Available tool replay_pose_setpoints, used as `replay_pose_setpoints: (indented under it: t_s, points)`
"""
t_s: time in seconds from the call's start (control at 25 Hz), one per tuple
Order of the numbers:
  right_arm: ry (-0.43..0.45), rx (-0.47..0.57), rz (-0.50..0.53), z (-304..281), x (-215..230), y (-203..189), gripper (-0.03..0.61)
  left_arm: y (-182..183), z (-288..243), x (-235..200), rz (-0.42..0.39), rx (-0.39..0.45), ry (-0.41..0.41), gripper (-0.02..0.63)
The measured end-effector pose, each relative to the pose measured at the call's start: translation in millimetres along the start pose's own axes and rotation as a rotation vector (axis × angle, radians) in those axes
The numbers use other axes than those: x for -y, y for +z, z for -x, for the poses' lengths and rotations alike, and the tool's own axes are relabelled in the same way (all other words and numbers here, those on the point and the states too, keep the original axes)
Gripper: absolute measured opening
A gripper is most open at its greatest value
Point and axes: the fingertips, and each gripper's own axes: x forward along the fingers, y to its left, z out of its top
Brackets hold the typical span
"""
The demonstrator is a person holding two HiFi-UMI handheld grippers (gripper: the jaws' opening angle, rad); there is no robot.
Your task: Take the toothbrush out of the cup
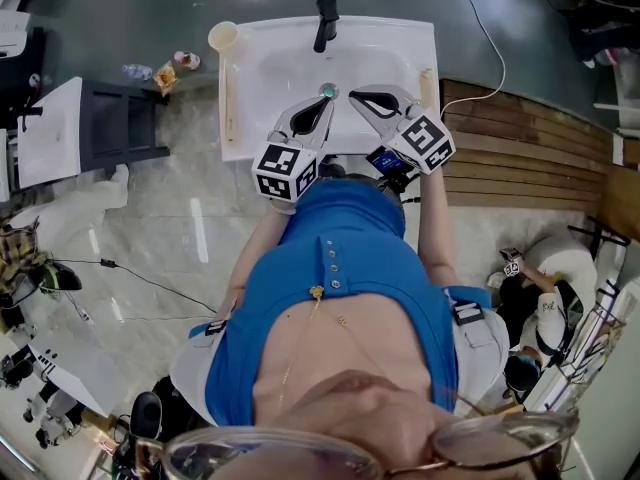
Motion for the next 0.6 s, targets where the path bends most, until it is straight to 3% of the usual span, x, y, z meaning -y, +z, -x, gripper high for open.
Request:
replay_pose_setpoints:
  t_s: [0.6]
  points:
    - [0.016, 0.098, 0.049, 3.8, -15.1, 49.9, 0.002, 40.9, 14.1, 13.5, -0.181, 0.084, -0.001, 0.002]
